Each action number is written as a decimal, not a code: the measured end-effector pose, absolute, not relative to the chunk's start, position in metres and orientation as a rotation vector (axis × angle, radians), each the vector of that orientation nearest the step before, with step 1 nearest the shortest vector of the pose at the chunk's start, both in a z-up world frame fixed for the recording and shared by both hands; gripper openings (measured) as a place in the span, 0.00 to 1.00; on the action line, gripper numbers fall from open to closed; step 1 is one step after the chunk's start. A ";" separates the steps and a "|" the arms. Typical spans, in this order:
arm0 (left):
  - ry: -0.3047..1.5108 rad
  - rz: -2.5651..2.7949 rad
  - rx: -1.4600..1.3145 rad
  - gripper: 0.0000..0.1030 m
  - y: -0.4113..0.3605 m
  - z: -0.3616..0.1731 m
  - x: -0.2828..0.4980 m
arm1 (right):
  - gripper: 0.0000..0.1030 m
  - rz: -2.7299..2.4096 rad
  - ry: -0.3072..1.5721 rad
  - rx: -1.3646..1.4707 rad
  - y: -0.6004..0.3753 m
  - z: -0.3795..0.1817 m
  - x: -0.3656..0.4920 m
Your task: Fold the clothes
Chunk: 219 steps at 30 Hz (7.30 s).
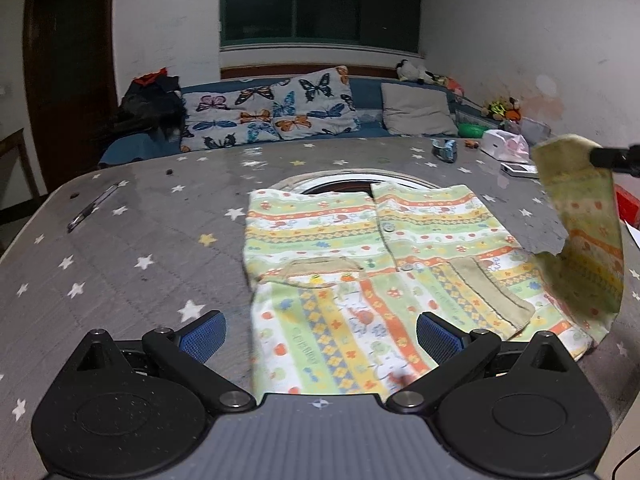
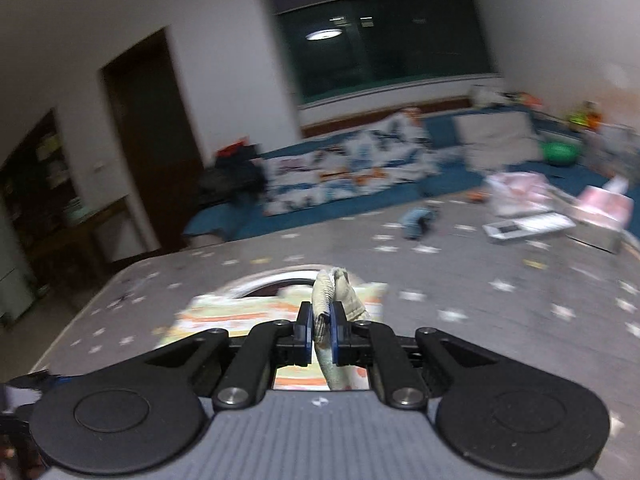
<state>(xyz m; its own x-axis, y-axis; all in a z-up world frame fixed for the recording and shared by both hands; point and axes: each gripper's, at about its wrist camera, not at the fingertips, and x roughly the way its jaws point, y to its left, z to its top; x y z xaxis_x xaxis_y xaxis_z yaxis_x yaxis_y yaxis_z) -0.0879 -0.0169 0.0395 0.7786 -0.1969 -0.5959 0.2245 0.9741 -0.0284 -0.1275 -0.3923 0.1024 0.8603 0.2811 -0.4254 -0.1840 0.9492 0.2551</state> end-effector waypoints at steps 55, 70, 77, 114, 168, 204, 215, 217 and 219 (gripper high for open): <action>0.690 -0.434 0.084 0.40 -0.057 0.019 -0.046 | 0.23 0.305 0.749 -0.030 -0.337 0.013 -0.082; 0.707 -0.355 0.149 0.38 -0.044 0.013 -0.052 | 0.31 0.460 0.731 -0.085 -0.302 0.020 -0.107; 0.703 -0.343 0.195 0.38 -0.040 0.013 -0.060 | 0.39 0.523 0.753 -0.136 -0.281 0.011 -0.125; 0.952 -0.597 -0.154 0.09 -0.027 0.048 -0.108 | 0.54 0.605 0.668 -0.596 -0.290 0.012 -0.212; 0.567 -0.608 0.610 0.06 -0.020 0.066 -0.209 | 0.05 0.708 0.581 -0.242 -0.297 0.076 -0.208; 0.884 -0.475 0.192 0.07 0.007 0.022 0.023 | 0.20 0.569 0.722 -0.151 -0.292 0.022 -0.008; 0.889 -0.386 0.139 0.19 0.017 0.022 0.028 | 0.30 0.342 0.761 -0.053 -0.368 0.005 -0.055; 0.888 -0.336 0.143 0.19 0.020 0.023 0.029 | 0.29 0.321 0.762 -0.024 -0.378 0.002 -0.058; 0.887 -0.280 0.148 0.19 0.024 0.025 0.030 | 0.29 0.300 0.750 0.007 -0.385 0.003 -0.059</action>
<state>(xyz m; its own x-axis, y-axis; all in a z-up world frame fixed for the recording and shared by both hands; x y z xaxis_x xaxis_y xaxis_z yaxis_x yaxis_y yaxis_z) 0.0301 0.0238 0.0252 0.5980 -0.1797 -0.7811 0.3015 0.9534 0.0115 -0.0590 -0.3852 0.0034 0.6913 0.2710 -0.6698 -0.2664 0.9573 0.1124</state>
